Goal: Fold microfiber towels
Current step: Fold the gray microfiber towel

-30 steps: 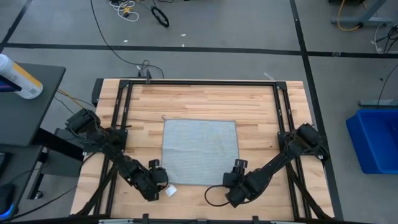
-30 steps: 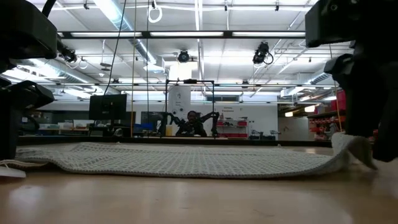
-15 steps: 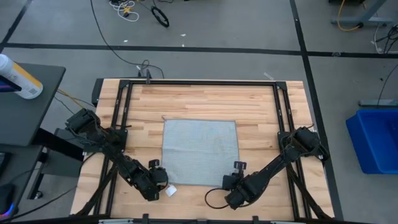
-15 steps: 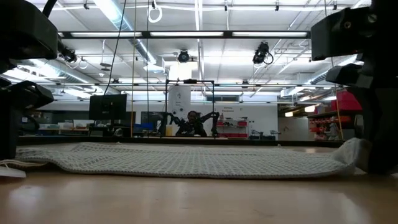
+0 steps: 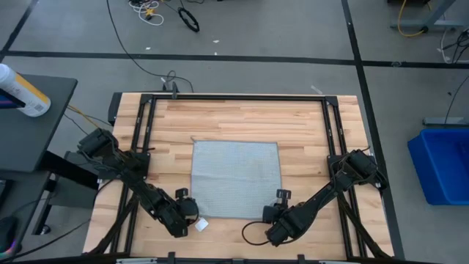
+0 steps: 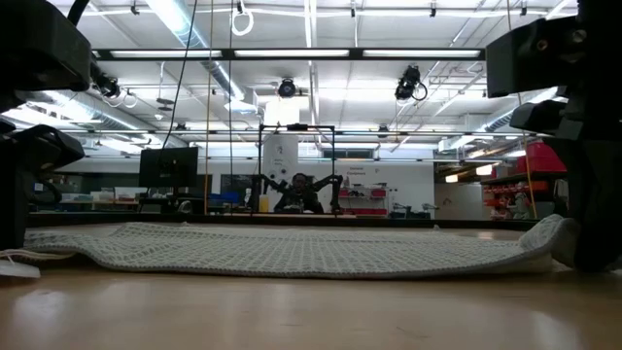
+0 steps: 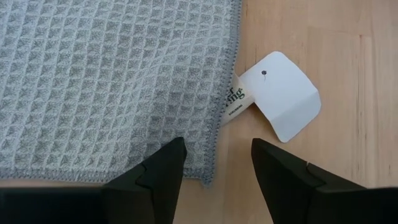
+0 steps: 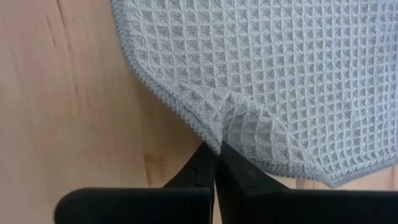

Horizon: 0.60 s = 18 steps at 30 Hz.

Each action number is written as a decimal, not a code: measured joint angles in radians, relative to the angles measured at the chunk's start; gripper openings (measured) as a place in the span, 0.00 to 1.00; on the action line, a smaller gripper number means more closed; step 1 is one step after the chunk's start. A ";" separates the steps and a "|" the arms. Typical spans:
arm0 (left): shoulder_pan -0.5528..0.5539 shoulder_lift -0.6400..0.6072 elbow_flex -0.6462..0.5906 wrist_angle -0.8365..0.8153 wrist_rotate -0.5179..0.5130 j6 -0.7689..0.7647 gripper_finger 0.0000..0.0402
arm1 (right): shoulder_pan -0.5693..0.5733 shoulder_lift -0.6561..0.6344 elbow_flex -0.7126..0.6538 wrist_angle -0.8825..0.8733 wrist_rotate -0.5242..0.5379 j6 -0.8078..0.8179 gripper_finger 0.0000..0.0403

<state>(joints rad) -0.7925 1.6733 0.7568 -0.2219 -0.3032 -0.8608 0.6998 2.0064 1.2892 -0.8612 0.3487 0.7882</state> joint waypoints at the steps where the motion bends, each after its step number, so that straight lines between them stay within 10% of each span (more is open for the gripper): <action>1: 0.000 0.000 0.002 -0.001 -0.003 0.000 0.51 | 0.000 0.000 0.000 0.000 0.001 0.000 0.00; 18: 0.000 0.110 0.013 0.077 -0.129 -0.012 0.49 | 0.000 -0.001 0.001 0.000 0.007 -0.001 0.00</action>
<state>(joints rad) -0.7930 1.7831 0.7696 -0.1452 -0.4322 -0.8729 0.6998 2.0052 1.2900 -0.8608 0.3561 0.7875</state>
